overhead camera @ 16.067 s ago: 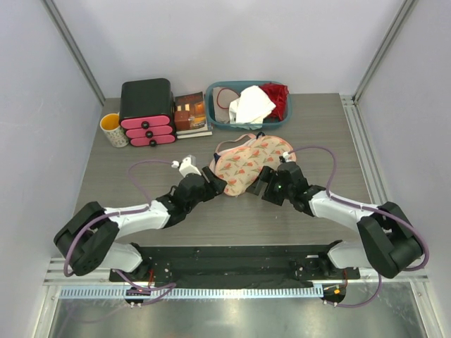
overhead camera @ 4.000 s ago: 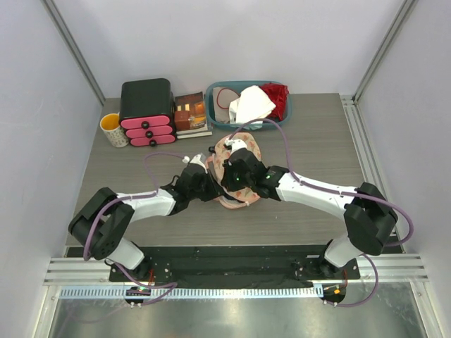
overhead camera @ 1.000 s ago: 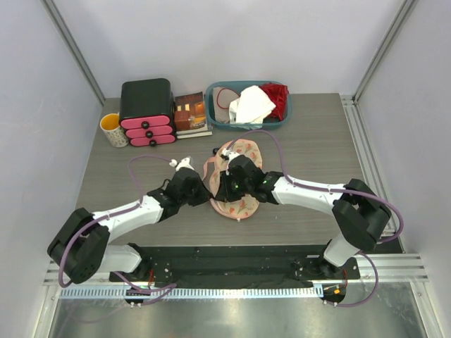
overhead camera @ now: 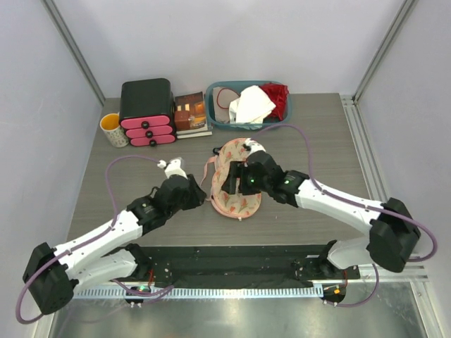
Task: Place the bra in the laundry bag and zip it closed
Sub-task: Adjust the laundry bag at the center of the board, then zip the zipper on the laundry bag.
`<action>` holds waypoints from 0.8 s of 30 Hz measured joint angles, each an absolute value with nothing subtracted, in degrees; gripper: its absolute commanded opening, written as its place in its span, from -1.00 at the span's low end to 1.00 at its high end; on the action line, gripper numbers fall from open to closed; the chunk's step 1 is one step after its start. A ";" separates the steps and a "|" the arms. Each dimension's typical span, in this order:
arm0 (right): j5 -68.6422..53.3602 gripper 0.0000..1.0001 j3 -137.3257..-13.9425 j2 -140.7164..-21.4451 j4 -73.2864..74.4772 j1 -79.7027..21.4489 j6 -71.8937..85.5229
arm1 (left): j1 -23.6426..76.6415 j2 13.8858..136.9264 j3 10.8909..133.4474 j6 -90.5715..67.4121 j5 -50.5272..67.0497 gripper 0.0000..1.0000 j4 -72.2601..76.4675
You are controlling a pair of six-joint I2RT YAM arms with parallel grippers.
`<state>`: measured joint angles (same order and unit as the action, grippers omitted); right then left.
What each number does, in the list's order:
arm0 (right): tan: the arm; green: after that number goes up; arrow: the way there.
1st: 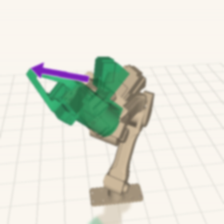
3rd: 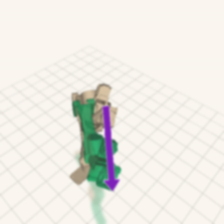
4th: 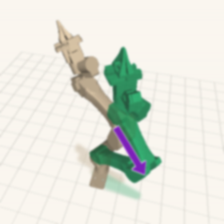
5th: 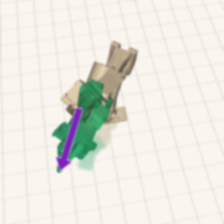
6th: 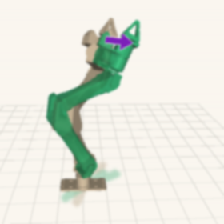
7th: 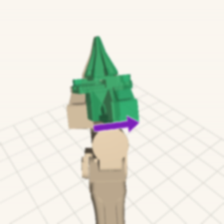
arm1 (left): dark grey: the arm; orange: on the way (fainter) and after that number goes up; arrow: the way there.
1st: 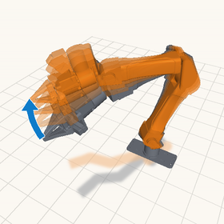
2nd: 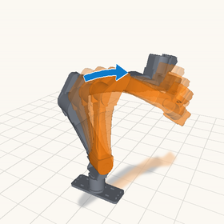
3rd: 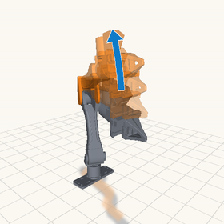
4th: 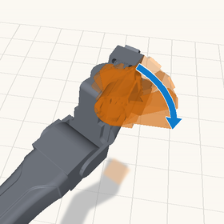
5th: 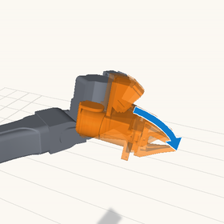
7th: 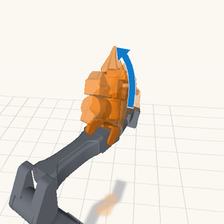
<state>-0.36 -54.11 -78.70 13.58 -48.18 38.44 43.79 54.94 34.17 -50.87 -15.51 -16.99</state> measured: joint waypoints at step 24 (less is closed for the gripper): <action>11.42 0.52 -31.00 -53.65 22.57 -37.36 52.66 | 79.37 93.71 50.72 -56.66 -39.92 -0.05 -9.30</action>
<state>11.42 -31.00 -53.65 22.57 -37.36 52.66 79.37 93.71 50.72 -56.66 -39.92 -9.30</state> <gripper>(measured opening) 0.761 0.521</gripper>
